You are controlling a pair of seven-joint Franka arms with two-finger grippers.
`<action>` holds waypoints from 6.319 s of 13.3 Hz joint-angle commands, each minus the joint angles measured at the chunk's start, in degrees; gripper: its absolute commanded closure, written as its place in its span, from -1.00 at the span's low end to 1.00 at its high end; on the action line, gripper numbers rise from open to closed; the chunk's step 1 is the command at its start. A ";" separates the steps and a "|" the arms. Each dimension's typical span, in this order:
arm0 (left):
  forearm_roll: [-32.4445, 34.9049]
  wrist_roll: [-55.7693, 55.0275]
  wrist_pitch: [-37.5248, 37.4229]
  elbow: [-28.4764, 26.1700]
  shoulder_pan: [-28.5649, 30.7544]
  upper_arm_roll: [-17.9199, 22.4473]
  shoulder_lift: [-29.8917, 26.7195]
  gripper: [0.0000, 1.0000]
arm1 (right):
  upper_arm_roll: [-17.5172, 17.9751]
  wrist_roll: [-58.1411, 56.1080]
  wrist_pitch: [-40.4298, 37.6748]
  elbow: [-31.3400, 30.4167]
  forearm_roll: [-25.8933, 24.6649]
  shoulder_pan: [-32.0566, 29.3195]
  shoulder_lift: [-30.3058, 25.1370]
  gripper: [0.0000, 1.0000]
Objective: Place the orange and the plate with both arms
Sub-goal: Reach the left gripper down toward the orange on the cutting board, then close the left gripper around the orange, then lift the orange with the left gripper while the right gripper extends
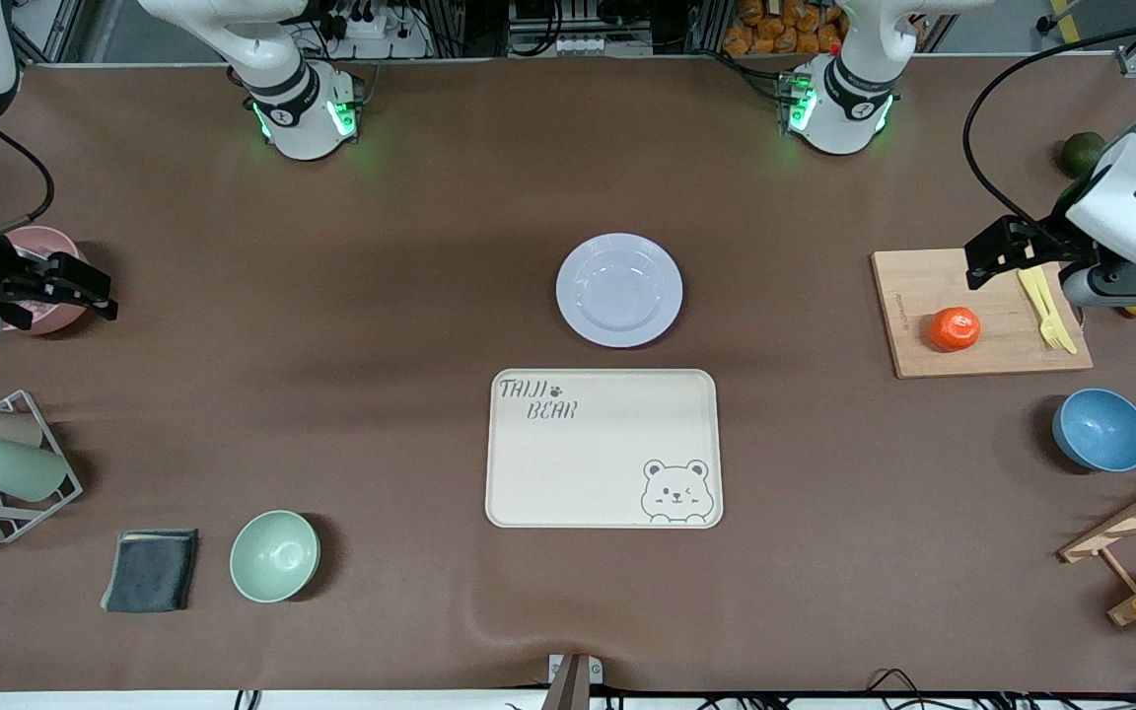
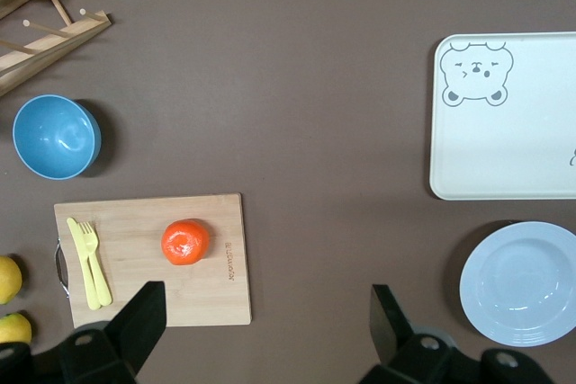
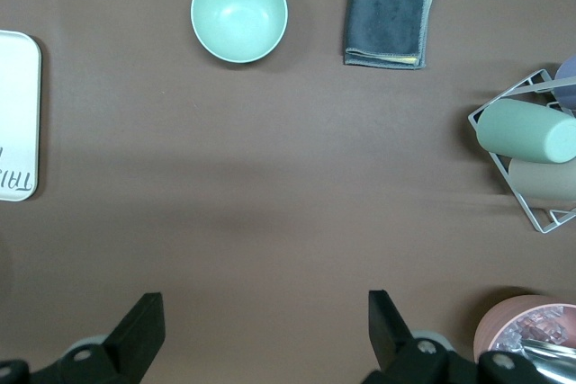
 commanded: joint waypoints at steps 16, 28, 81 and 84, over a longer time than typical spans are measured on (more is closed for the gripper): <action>2.01 -1.66 0.23 0.44 4.18 0.60 11.26 -1.00 | 0.21 1.25 -2.13 1.53 -0.26 -0.98 1.05 -1.00; 6.40 0.00 13.67 -19.93 12.71 -0.02 14.46 -1.00 | 0.12 -0.41 -4.94 1.18 -0.43 -1.16 2.01 -1.00; 10.10 -28.44 36.61 -38.16 19.48 -33.22 9.17 1.00 | 0.38 -3.49 2.34 -8.92 51.94 1.04 21.70 -1.00; 9.23 -36.79 36.44 -36.57 19.05 -39.28 9.53 1.00 | 0.38 -4.71 5.24 -12.08 56.85 2.97 21.97 -1.00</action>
